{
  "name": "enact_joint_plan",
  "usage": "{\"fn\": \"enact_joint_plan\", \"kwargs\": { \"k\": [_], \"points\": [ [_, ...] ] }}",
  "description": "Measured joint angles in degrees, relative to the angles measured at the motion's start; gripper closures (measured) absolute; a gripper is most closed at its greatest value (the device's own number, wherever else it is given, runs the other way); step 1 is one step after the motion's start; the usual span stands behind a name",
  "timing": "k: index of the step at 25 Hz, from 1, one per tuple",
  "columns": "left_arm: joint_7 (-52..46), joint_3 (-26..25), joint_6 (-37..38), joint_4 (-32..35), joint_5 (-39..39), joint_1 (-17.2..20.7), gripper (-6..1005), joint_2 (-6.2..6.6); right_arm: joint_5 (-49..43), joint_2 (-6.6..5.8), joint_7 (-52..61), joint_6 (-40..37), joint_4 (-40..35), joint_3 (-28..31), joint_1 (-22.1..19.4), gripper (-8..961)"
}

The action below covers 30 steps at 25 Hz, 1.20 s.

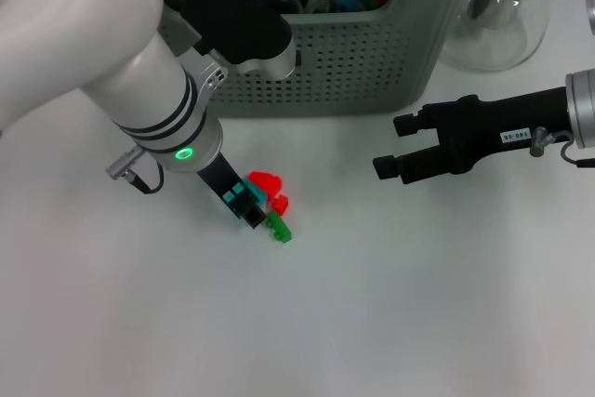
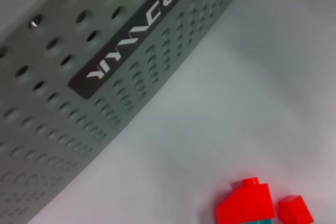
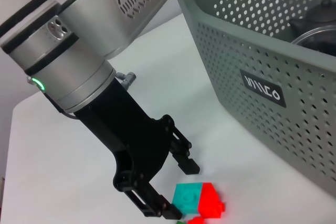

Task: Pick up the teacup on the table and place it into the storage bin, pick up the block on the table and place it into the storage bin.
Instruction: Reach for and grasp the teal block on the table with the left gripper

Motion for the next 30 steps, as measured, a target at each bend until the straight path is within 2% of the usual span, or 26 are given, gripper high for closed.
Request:
{"fn": "enact_joint_plan", "kwargs": {
  "k": [10,23,30],
  "points": [
    [-0.65,0.79,-0.54,-1.2,-0.22,-0.96,310,0.0,-0.19,-0.02,-0.71,-1.4,0.0,-0.53,0.57,6],
    [-1.34,0.78,-0.61,-1.39,-0.25,-1.49,361,0.0,-0.39,-1.42,0.94,-6.19,-0.74,-7.51,1.14,7],
    [-1.46,0.78,-0.61,-1.55,-0.32,-1.67,383,-0.06,-0.46,-1.57,1.66,-6.02,-0.75,-8.84,1.45,6]
  ]
}}
